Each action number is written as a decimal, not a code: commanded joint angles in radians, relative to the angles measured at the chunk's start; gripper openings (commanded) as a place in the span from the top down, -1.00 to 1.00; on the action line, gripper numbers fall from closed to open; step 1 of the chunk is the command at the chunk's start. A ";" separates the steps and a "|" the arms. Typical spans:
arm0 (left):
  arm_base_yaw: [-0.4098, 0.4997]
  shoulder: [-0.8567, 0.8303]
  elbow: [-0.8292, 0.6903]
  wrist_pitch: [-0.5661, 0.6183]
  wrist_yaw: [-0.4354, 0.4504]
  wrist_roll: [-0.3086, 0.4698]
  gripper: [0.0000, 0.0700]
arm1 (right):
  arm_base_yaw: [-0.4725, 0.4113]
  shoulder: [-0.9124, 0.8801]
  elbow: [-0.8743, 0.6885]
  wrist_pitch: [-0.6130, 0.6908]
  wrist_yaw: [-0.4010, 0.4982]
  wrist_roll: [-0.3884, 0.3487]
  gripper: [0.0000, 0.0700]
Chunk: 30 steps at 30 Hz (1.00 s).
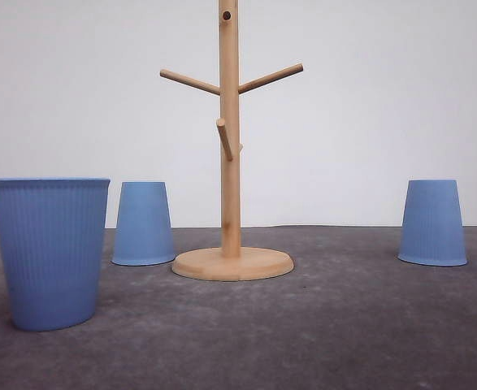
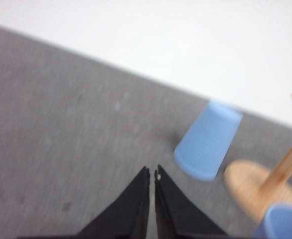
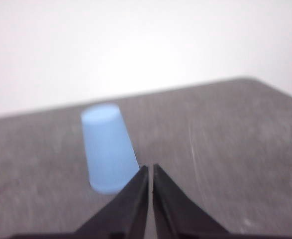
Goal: Place three cups
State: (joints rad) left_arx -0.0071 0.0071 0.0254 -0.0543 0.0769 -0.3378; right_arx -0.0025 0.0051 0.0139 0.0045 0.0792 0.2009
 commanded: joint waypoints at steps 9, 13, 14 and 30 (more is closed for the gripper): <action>0.000 0.001 0.115 0.038 -0.068 -0.017 0.99 | 0.000 -0.001 0.087 0.028 0.000 0.055 0.98; 0.000 0.027 0.216 -0.094 -0.078 -0.011 0.99 | 0.000 0.000 0.176 -0.099 0.000 0.055 0.98; 0.000 0.038 0.241 -0.124 -0.078 -0.011 0.99 | 0.000 0.000 0.206 -0.150 0.000 0.055 0.98; 0.000 0.389 0.607 -0.603 0.061 0.071 0.99 | 0.000 0.210 0.541 -0.636 -0.192 0.060 0.98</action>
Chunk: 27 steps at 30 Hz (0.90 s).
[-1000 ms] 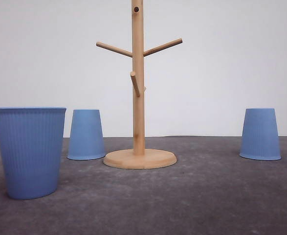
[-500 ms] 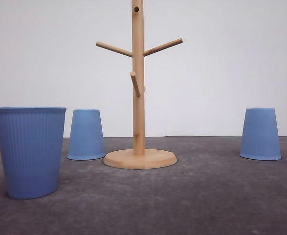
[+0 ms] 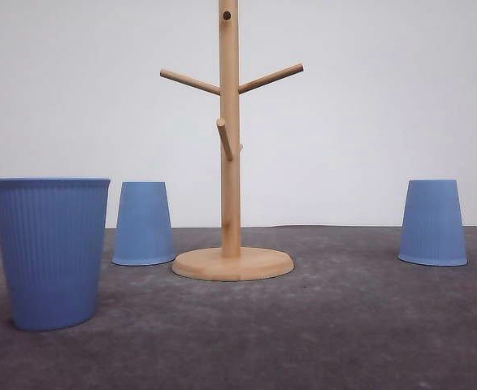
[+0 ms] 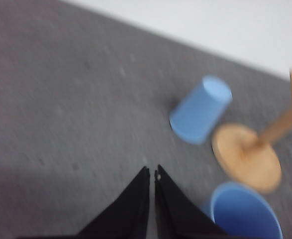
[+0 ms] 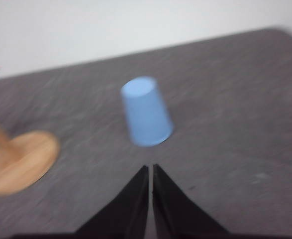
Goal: Place three cups
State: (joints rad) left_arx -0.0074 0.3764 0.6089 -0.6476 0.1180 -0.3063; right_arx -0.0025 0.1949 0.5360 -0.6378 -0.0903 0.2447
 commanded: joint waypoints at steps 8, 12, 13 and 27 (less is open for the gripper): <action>-0.028 0.193 0.111 -0.087 0.175 0.140 0.99 | 0.014 0.290 0.118 -0.005 -0.228 -0.094 0.98; -0.110 0.244 0.128 -0.086 0.176 0.182 0.99 | 0.088 0.353 0.131 0.011 -0.223 -0.153 0.98; -0.135 0.256 0.133 -0.087 0.175 0.192 0.99 | 0.113 0.362 0.131 0.013 -0.221 -0.168 0.98; -0.269 0.309 0.182 -0.090 0.092 0.354 -0.41 | 0.256 0.391 0.131 0.009 -0.189 -0.271 0.14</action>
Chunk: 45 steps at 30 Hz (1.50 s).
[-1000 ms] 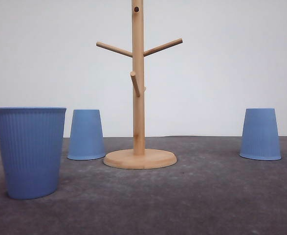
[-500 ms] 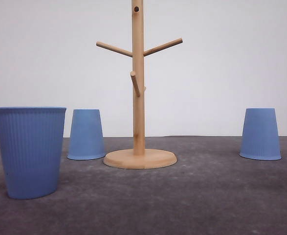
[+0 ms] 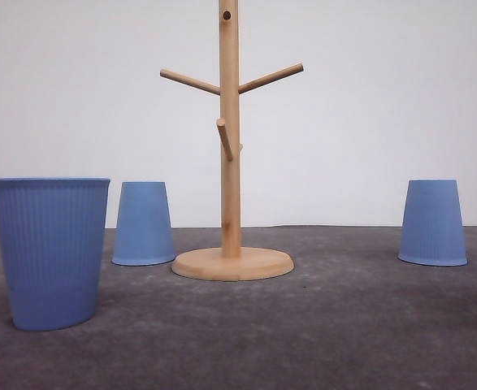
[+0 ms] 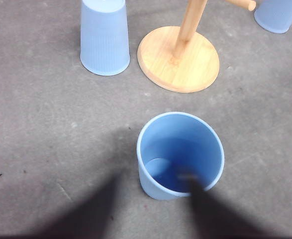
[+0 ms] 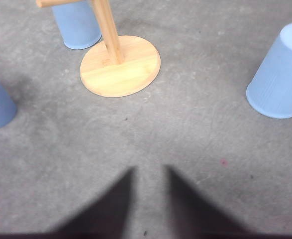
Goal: Place three cups
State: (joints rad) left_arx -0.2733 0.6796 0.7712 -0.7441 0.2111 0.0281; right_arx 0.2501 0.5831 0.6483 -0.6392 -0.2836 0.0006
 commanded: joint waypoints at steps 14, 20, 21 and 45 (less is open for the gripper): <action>-0.003 0.058 0.048 -0.004 -0.001 -0.200 -0.40 | 0.004 0.002 0.019 0.011 0.005 -0.027 -0.10; -0.003 0.223 0.159 -0.005 -0.001 -0.143 -0.35 | 0.004 0.002 0.019 0.011 0.009 -0.027 -0.10; -0.003 0.255 0.178 0.006 -0.001 -0.119 -0.35 | 0.004 0.002 0.019 0.011 0.015 -0.027 -0.10; -0.003 0.964 0.581 0.353 0.036 -0.074 -0.39 | 0.003 0.003 0.019 0.010 0.052 -0.027 -0.10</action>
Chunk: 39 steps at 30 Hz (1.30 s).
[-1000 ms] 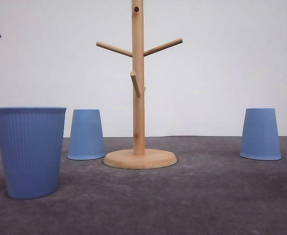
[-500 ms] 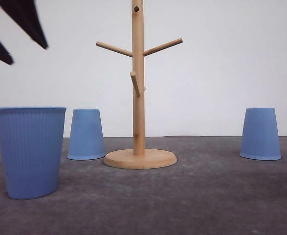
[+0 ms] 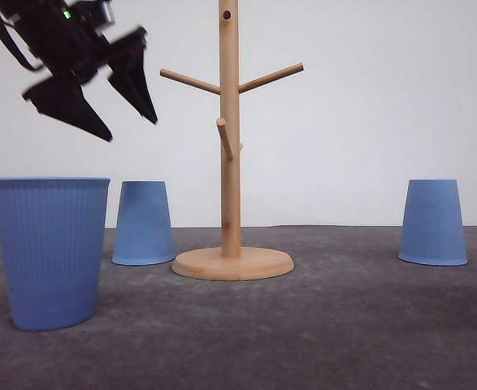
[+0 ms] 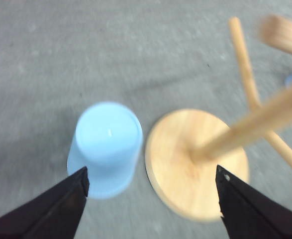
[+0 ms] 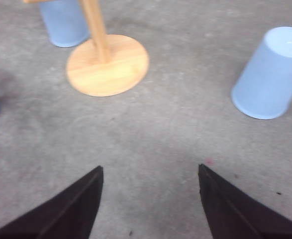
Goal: Place three cups
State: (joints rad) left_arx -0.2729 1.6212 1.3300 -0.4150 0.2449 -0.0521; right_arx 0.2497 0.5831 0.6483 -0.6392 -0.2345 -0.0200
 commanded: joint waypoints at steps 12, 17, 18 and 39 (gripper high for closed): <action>-0.003 0.190 0.022 0.186 -0.057 -0.020 -0.82 | 0.004 0.003 0.019 0.010 0.003 -0.006 -0.10; -0.003 0.243 0.022 0.212 -0.066 -0.020 -0.82 | 0.004 0.003 0.019 0.010 0.003 -0.005 -0.10; -0.003 0.252 0.022 0.215 -0.066 -0.021 -0.82 | 0.004 0.003 0.019 0.010 0.003 -0.005 -0.10; -0.010 0.278 0.022 0.247 -0.081 -0.020 -0.01 | 0.004 0.003 0.019 0.010 0.007 0.009 -0.10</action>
State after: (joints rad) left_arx -0.2774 1.8835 1.3311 -0.1715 0.1574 -0.0701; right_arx 0.2497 0.5831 0.6483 -0.6392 -0.2314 -0.0189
